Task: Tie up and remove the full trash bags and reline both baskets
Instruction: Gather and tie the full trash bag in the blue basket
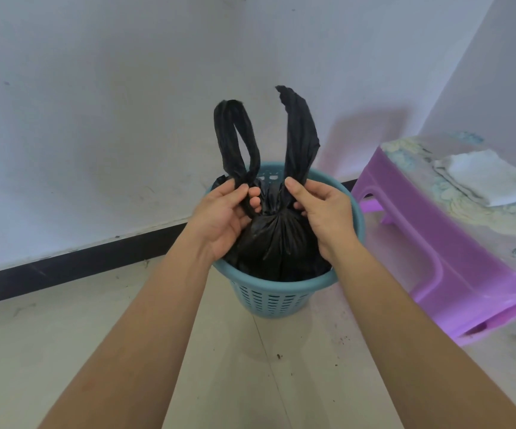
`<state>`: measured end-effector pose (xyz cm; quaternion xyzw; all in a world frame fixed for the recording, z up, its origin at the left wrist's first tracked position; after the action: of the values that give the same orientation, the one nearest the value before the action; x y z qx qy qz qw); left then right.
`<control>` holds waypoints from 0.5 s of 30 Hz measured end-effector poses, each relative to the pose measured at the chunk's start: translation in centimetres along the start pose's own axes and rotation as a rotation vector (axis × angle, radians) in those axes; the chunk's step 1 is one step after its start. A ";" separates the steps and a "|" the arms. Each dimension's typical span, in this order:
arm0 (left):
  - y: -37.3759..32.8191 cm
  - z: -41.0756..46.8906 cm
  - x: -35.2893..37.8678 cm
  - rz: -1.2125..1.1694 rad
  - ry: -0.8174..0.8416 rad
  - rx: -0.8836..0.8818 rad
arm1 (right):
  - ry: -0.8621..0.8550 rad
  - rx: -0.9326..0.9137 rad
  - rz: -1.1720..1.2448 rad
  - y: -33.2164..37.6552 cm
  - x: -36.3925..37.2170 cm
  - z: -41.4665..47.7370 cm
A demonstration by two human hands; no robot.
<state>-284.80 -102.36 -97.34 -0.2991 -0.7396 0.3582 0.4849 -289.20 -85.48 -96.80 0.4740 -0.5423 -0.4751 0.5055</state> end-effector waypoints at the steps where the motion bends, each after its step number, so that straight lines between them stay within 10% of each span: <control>1: 0.0 0.0 0.1 0.040 0.012 -0.001 | 0.049 -0.024 0.006 0.3 0.5 -0.2; 15: 0.5 -0.5 0.7 0.226 0.283 -0.071 | 0.421 -0.477 -0.587 2.8 3.4 -0.4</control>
<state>-284.55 -101.46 -97.27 -0.4445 -0.6380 0.3384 0.5299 -289.05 -88.60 -93.70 0.5649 -0.1444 -0.6035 0.5439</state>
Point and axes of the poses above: each hand's wrist, its own z-axis towards the middle knuckle, its own x-axis out of the palm, y = z × x, the point moved 9 cm from there along z, towards the middle knuckle, and after that the axes turned 8 degrees about -y, right-handed, at the moved point
